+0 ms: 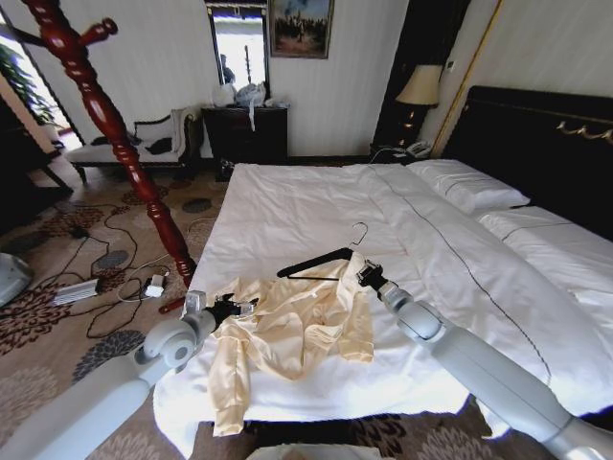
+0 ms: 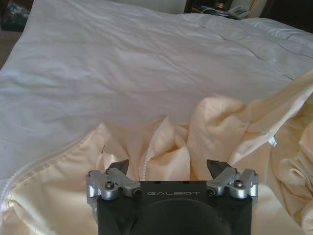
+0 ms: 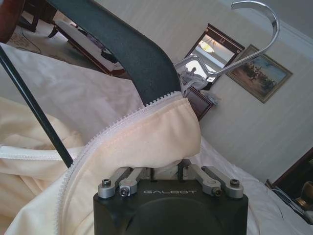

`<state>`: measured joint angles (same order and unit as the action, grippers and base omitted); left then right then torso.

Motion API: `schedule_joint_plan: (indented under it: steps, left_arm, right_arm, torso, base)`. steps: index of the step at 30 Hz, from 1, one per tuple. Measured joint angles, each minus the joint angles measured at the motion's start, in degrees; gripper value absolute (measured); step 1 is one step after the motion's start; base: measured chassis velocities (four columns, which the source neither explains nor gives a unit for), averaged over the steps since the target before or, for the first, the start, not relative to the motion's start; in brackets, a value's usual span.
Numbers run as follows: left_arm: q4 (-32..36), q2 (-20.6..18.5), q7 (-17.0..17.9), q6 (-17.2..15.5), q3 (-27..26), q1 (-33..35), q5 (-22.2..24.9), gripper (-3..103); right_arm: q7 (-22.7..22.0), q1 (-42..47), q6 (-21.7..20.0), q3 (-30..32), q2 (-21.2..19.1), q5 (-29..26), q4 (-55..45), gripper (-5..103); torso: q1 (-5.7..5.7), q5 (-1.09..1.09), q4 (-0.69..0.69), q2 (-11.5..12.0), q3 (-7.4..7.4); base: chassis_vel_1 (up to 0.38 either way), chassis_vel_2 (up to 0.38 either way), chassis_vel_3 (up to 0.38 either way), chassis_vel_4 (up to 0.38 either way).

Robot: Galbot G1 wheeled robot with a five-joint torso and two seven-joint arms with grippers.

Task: Pick up the clothes from the bed and hang them on the clothes hanger.

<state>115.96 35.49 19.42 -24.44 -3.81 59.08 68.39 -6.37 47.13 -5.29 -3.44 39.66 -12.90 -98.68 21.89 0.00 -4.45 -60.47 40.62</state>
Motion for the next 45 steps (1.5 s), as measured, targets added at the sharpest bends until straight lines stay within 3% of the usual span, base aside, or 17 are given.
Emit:
schedule_joint_plan:
  steps: [3, 10, 14, 17, 21, 25, 33, 37, 40, 45]
  left_arm:
    - [-0.6, 0.7, 0.4, -0.2, -0.1, -0.3, 2.0, 82]
    - [-3.4, 1.7, 0.6, -1.3, 0.9, -2.3, 2.6, 55]
    - [-3.9, 1.2, -0.1, -1.7, 1.0, -1.8, 1.4, 39]
    - [-4.0, 0.9, -0.4, -1.7, 1.0, -1.5, 0.5, 33]
    - [-4.4, 1.4, -0.5, -1.1, 1.2, -1.8, 0.3, 12]
    - [-4.4, 1.7, -0.4, -0.6, 1.2, -2.1, 0.5, 3]
    - [-2.9, 2.0, -0.1, 0.1, 0.7, -2.6, 1.6, 0]
    - [-1.4, 2.8, 0.6, 2.5, 0.3, -5.9, 1.4, 0]
    - [-1.3, 3.4, 3.1, 3.0, 0.1, -12.7, 5.4, 0]
    - [-1.8, 3.5, 5.9, 1.9, 0.7, -18.7, 10.2, 0]
  right_arm:
    - [-0.1, 0.0, -0.1, 0.0, -0.1, -0.1, 0.0, 23]
    - [-0.4, -1.2, -0.5, -1.0, 0.1, -1.0, -0.1, 23]
    - [-0.5, -1.3, -0.6, -1.0, 0.0, -1.1, 0.0, 23]
    - [-0.5, -1.2, -0.6, -1.0, 0.0, -1.1, 0.1, 23]
    - [-0.6, -1.7, -0.7, -1.2, 0.4, -1.4, 0.3, 23]
    - [-0.6, -1.8, -0.7, -1.2, 0.5, -1.4, 0.3, 23]
    - [-0.7, -1.0, -0.8, -1.0, 0.2, -1.2, 0.3, 23]
    - [-0.9, -1.1, -0.8, -0.9, 0.9, -1.3, 0.6, 23]
    - [-1.8, -0.9, -1.0, -0.5, 2.1, -1.3, 1.3, 23]
    - [-1.9, 0.8, -1.0, 0.0, 1.5, -0.5, 0.3, 23]
  torso:
    - [0.00, 0.00, -0.01, 0.0, 0.00]
    - [0.00, 0.00, -0.01, 0.0, 0.00]
    - [0.00, 0.00, -0.01, 0.0, 0.00]
    - [0.00, 0.00, -0.01, 0.0, 0.00]
    - [0.00, 0.00, -0.01, 0.0, 0.00]
    - [0.00, 0.00, -0.01, 0.0, 0.00]
    - [0.00, -0.01, 0.00, 0.0, 0.00]
    - [-0.01, -0.01, -0.02, 0.0, 0.00]
    - [0.00, 0.01, 0.00, 0.0, 0.00]
    - [-0.01, 0.01, -0.03, 0.0, 0.00]
  base:
    - [0.000, 0.000, 0.000, 0.000]
    - [0.000, 0.000, 0.000, 0.000]
    - [0.000, 0.000, 0.000, 0.000]
    - [0.000, 0.000, 0.000, 0.000]
    - [0.000, 0.000, 0.000, 0.000]
    - [0.000, 0.000, 0.000, 0.000]
    - [0.000, 0.000, 0.000, 0.000]
    - [0.000, 0.000, 0.000, 0.000]
    - [0.000, 0.000, 0.000, 0.000]
    - [0.000, 0.000, 0.000, 0.000]
